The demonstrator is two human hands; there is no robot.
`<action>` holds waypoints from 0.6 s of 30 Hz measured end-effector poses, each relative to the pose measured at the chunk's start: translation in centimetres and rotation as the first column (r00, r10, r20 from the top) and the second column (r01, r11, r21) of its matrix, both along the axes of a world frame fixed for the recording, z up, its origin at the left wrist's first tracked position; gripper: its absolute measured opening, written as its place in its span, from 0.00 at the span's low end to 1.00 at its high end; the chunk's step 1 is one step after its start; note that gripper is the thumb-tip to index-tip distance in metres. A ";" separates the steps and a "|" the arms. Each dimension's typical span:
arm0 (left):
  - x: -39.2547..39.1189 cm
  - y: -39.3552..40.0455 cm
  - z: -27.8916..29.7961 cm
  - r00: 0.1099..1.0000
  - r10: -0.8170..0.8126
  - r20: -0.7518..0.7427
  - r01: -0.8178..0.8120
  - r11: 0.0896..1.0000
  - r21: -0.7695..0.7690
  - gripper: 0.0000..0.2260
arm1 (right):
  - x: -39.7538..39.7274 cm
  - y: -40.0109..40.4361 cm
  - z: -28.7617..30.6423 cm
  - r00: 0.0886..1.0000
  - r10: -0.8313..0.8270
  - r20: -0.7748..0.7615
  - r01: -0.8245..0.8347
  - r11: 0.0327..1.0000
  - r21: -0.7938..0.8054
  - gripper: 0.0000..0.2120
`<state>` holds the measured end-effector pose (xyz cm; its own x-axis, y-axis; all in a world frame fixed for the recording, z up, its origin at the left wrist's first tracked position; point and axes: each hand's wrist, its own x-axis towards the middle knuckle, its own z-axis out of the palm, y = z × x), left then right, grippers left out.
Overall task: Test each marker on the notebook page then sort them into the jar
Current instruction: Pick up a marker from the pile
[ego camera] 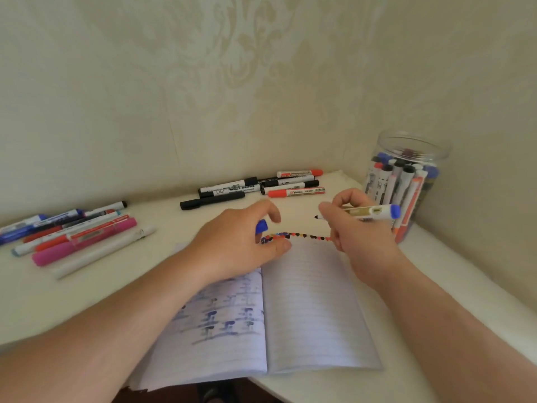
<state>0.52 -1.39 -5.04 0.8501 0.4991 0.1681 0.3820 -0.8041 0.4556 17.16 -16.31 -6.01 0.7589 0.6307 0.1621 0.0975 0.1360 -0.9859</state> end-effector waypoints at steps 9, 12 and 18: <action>1.1 0.3 -1.0 0.967 0.054 -0.248 -0.042 0.998 0.055 0.35 | -0.9 0.1 -0.4 0.957 0.083 0.278 -0.024 0.978 -0.207 0.08; 1.4 0.3 -1.1 0.967 0.085 -0.240 -0.065 0.994 0.090 0.31 | -1.1 0.4 -0.4 0.944 0.096 0.315 -0.005 0.961 -0.277 0.07; 1.2 0.0 -1.7 0.972 0.138 -0.188 -0.118 0.987 0.113 0.27 | -0.6 1.2 0.7 0.956 0.085 0.280 0.025 0.931 -0.365 0.08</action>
<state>1.76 -1.40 -6.72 0.8017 0.5947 0.0601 0.5579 -0.7806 0.2818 16.54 -15.06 -5.28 0.6939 0.7089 0.1266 0.3842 -0.2157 -0.8977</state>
